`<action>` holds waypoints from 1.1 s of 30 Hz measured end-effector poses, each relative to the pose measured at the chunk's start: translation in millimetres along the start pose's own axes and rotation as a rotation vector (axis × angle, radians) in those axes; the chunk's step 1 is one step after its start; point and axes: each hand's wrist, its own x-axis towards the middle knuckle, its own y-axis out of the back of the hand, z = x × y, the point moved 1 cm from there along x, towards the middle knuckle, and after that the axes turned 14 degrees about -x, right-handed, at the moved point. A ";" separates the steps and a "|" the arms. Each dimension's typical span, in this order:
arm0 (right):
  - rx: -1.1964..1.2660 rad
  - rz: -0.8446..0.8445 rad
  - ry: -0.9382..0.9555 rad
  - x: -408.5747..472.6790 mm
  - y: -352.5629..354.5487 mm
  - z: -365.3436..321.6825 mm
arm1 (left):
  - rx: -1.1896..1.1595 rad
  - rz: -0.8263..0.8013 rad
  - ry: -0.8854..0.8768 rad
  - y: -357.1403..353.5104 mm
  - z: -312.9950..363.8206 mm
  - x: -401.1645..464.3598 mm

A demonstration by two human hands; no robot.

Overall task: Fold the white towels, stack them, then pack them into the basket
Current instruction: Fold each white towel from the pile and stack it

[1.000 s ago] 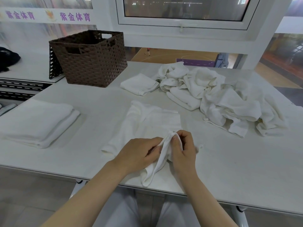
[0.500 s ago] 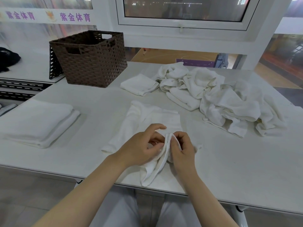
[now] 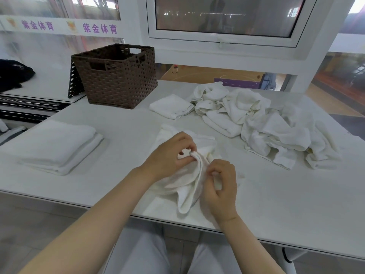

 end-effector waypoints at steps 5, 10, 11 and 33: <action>-0.340 -0.202 0.545 0.9 1.5 -17.5 | 0.143 0.144 -0.087 31.3 16.6 27.6; -0.638 -0.449 0.503 30.7 2.2 -11.1 | 0.293 0.238 -0.091 64.5 31.8 51.5; -0.722 -0.503 0.496 37.5 2.1 -10.6 | 0.309 0.259 -0.089 71.5 34.3 54.4; -1.074 -0.800 0.475 159.4 58.3 14.6 | 0.122 0.645 0.175 181.8 34.8 50.5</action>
